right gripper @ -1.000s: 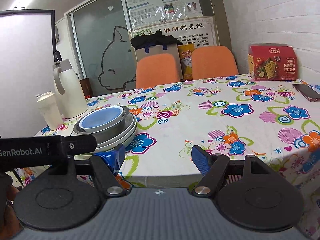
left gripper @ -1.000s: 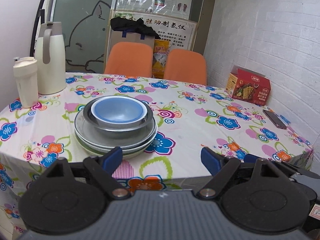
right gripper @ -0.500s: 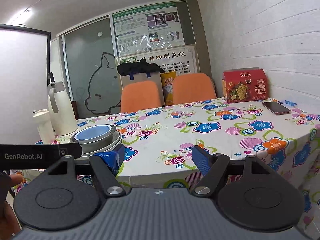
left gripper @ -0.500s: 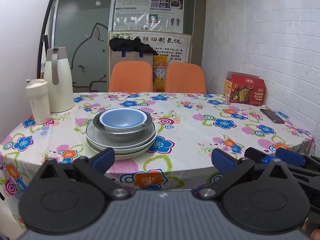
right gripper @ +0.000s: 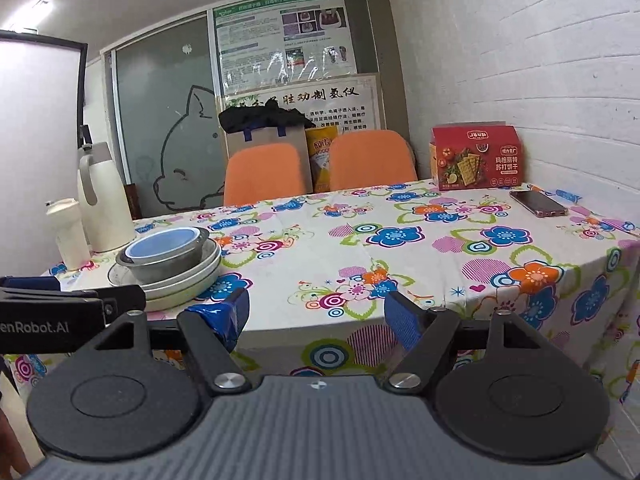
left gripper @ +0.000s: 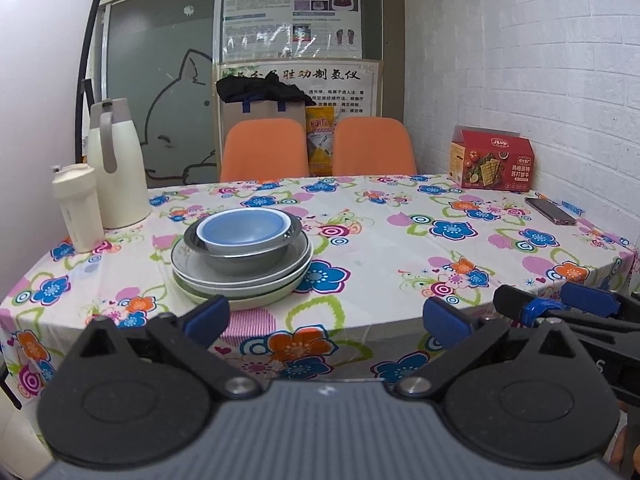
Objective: Organize plates and bowls
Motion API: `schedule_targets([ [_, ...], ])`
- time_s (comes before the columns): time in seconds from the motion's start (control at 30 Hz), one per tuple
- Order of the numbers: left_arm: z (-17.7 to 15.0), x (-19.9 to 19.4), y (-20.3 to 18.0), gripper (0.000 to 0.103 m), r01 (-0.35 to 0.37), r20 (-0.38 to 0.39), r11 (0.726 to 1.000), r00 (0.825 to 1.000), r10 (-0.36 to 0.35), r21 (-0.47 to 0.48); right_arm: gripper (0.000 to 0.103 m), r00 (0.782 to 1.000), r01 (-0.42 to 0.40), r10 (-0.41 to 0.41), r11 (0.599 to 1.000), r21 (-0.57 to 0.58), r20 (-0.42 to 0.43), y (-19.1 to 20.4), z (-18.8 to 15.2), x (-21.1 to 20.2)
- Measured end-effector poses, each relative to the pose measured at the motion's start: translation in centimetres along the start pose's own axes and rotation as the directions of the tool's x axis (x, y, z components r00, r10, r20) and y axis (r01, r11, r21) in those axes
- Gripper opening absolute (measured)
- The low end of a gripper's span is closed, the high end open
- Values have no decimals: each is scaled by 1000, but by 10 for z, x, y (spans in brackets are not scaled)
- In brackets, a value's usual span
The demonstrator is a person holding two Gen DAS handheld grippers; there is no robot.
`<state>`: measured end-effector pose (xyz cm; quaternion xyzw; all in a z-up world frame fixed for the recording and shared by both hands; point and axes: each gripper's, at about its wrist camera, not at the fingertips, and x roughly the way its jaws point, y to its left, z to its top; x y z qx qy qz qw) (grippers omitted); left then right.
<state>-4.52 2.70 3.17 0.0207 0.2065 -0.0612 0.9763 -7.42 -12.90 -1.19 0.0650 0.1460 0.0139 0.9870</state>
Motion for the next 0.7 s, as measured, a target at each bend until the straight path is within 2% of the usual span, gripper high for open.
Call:
schedule_targets([
  [0.3, -1, 4, 8, 103, -24, -17, 999, 1000, 23, -35, 61, 999, 29, -29, 1000, 1, -13, -5, -2, 3],
  [0.7, -2, 3, 9, 103, -18, 4, 999, 1000, 19, -36, 61, 1000, 2, -2, 1000, -6, -17, 0, -2, 3],
])
